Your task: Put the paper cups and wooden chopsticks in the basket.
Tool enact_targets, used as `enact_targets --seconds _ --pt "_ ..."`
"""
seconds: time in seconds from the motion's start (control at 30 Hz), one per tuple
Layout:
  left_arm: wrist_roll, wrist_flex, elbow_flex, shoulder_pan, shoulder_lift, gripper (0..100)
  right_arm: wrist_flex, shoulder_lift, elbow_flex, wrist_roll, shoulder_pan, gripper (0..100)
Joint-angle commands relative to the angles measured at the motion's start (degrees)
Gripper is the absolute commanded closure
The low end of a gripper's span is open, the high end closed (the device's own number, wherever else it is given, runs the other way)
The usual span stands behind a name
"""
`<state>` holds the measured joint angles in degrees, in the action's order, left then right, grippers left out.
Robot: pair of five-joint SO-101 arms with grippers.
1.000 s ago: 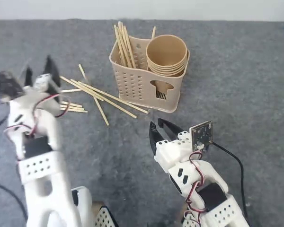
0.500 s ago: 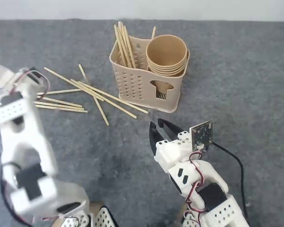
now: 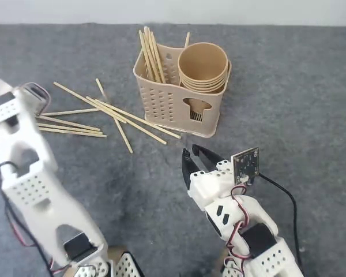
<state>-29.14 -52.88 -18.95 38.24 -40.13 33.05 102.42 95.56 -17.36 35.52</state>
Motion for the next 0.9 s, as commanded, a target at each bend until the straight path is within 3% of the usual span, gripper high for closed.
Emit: enact_targets --seconds 0.0,0.37,0.53,0.73,0.87 --pt "-0.53 -5.36 -12.26 0.35 -6.51 80 0.13 0.66 0.88 1.14 -0.84 90.1" --pt "-0.44 -20.57 -32.31 0.35 -19.78 81 0.13 0.66 0.88 1.14 -0.84 90.1" --pt "-0.09 -24.88 -38.29 0.35 -23.12 100 0.13 0.66 0.88 1.14 -0.84 90.1" --pt "-0.09 -35.87 -48.48 0.35 -23.30 99 0.48 0.66 0.88 1.67 -0.84 90.1" --pt "0.18 -45.45 -60.35 0.44 -23.74 99 2.86 0.66 0.88 6.77 -0.40 90.1"
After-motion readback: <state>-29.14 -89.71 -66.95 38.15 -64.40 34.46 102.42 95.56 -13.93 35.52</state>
